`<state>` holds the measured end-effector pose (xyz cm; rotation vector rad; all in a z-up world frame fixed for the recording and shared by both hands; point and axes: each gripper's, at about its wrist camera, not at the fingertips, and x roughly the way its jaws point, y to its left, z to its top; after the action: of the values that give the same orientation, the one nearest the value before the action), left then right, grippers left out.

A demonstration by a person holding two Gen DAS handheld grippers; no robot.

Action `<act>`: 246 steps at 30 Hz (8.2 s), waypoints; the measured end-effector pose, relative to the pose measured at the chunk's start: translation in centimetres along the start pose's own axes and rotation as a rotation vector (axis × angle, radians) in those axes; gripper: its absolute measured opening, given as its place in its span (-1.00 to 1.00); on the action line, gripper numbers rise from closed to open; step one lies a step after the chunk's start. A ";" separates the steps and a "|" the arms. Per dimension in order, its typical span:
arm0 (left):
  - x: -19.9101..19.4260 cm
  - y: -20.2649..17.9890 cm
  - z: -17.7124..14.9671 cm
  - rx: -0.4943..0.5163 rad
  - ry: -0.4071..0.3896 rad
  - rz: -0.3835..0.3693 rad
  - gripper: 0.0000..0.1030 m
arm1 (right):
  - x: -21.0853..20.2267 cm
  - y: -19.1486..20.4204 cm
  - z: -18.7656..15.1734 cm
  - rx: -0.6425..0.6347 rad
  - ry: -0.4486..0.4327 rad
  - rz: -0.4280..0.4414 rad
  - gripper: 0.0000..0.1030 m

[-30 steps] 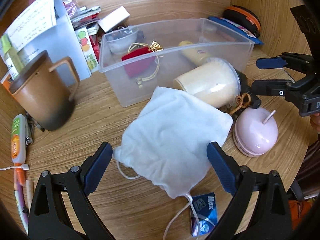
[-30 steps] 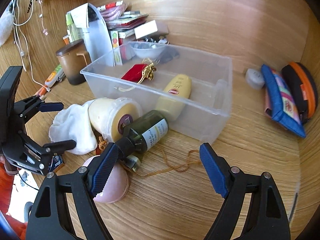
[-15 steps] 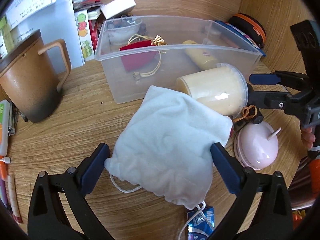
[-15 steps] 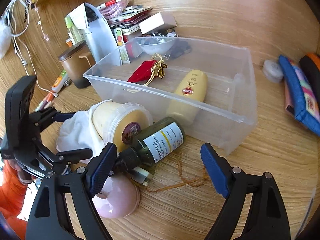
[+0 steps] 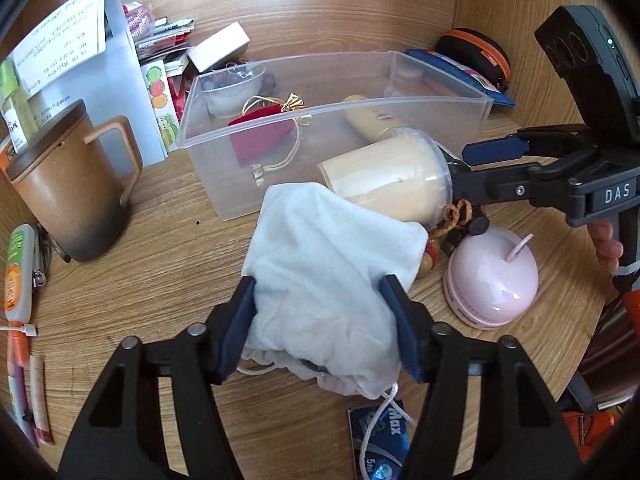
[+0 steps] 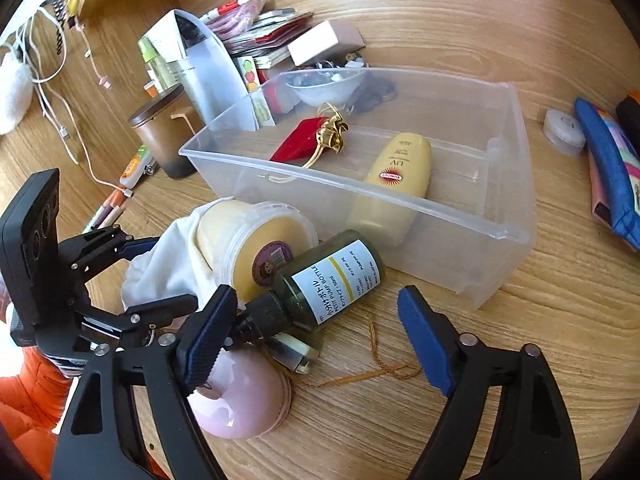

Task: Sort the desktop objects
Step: 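Grasp the white cloth bag with the left gripper while the right gripper grasps the green spray bottle, then lift the white bag and green bottle and carry both over the clear box, then lower both into the clear box and open both grippers, then move both grippers back toward the blue card pack and pink round object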

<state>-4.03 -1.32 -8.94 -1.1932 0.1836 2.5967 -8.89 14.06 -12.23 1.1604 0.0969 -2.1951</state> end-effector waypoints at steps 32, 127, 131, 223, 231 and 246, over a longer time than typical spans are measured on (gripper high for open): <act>-0.3 2.7 -0.5 -0.119 -0.010 0.094 0.22 | 1.1 -1.5 0.1 -0.007 0.054 -0.142 -0.21; 3.7 4.6 14.4 -0.113 -0.129 0.084 -0.65 | 3.6 -2.2 11.5 -0.096 -0.097 -0.213 -0.25; 4.4 4.5 14.3 -0.106 -0.116 0.087 -0.65 | 4.4 -2.3 11.4 -0.094 -0.079 -0.210 -0.25; -8.5 -0.1 2.1 -0.124 -0.209 0.212 0.95 | -9.2 4.0 -1.3 -0.048 -0.278 -0.323 0.71; -6.5 -0.3 -1.8 -0.143 -0.106 0.197 0.95 | -7.2 4.7 -5.1 0.012 -0.221 -0.233 0.71; -5.1 -1.3 -6.8 -0.125 -0.002 0.131 0.95 | -1.7 6.0 -7.9 0.046 -0.097 -0.177 0.63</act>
<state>4.42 -2.62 -9.49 -1.2599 0.1037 2.7590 0.86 12.94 -14.41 1.1046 0.1118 -2.4169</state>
